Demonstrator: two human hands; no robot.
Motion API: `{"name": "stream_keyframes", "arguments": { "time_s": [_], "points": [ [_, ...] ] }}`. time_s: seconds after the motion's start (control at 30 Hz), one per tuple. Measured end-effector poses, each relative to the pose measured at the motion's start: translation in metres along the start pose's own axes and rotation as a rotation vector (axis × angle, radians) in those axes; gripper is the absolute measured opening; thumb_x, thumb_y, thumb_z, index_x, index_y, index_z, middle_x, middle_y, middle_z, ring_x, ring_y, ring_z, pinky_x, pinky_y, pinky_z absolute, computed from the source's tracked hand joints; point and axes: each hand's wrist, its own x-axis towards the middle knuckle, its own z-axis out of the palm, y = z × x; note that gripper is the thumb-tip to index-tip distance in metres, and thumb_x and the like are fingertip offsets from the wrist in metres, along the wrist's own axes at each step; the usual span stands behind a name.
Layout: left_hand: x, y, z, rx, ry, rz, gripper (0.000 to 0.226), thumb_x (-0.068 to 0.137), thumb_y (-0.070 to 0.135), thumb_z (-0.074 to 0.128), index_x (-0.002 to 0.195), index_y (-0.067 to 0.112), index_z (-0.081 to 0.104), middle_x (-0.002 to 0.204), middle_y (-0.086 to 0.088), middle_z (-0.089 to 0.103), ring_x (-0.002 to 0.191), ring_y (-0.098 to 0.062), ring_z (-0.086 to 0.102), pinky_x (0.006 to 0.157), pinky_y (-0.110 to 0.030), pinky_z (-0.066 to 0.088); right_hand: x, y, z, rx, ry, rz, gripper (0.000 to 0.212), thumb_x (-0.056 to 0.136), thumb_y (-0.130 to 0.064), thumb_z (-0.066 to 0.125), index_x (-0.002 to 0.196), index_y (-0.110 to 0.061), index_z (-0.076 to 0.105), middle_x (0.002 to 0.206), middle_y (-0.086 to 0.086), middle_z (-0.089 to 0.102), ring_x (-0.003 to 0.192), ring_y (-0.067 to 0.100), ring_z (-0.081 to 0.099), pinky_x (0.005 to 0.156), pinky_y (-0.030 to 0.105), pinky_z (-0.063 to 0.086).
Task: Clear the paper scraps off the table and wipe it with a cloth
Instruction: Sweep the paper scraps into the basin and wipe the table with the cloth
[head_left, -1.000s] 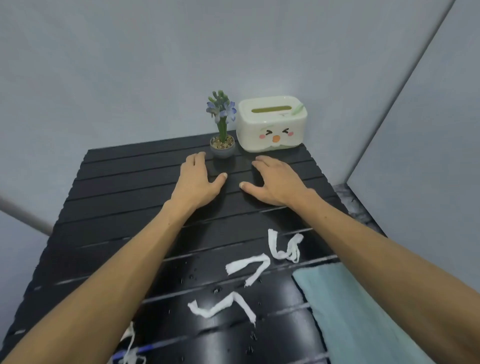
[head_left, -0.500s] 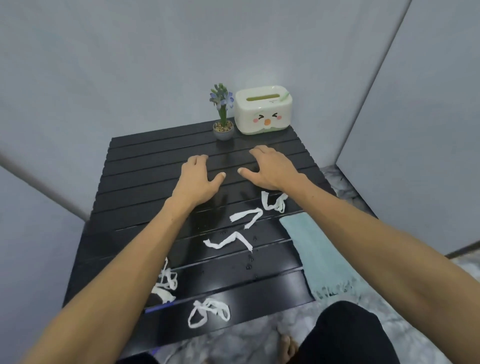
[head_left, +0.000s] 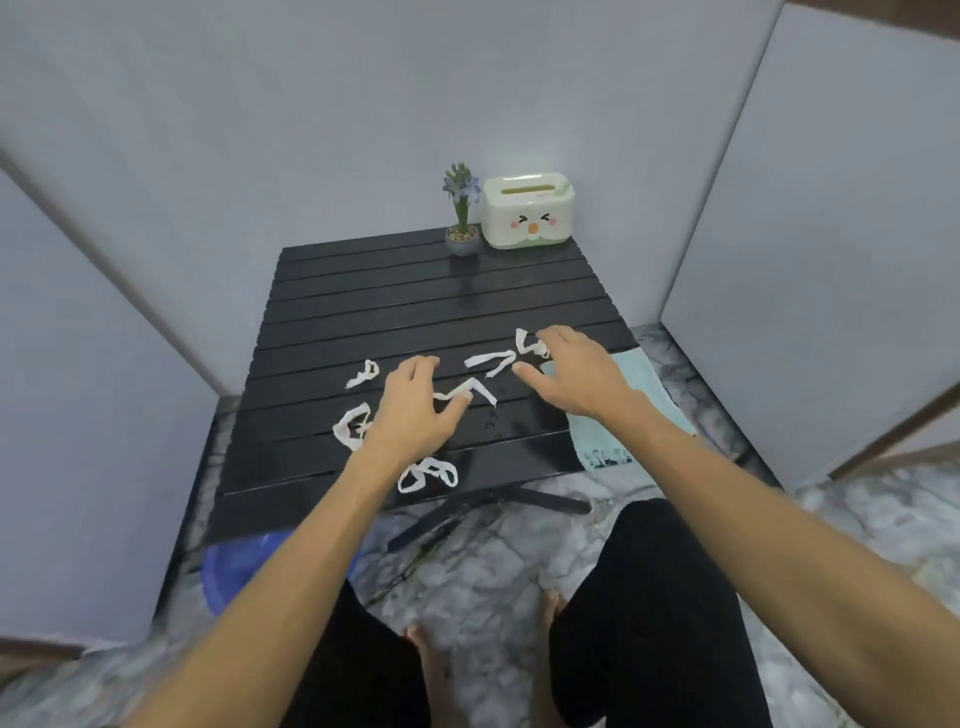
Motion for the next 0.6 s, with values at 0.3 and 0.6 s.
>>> {"name": "stream_keyframes", "arguments": {
  "time_s": [0.3,0.6],
  "points": [
    [-0.065,0.024,0.036,0.032,-0.006,0.107,0.067,0.093,0.045,0.057,0.143,0.005,0.039,0.145,-0.009,0.042,0.136,-0.026,0.031,0.111,-0.035,0.029,-0.066,0.018,0.021,-0.009,0.002,0.05,0.066,0.095,-0.057,0.048,0.135,-0.005,0.051,0.143,0.012,0.051,0.129,0.03,0.048,0.107,0.042,0.037],
    [-0.074,0.02,0.058,0.195,0.078,0.111,0.073,0.088,0.059,0.043,0.137,0.004,0.046,0.144,-0.012,0.045,0.134,-0.031,0.038,0.112,-0.05,0.03,-0.068,0.046,0.027,-0.002,0.025,0.185,0.079,0.095,-0.066,0.034,0.152,-0.011,0.032,0.162,0.009,0.027,0.149,0.025,0.023,0.118,0.049,0.021]
  ]
}}
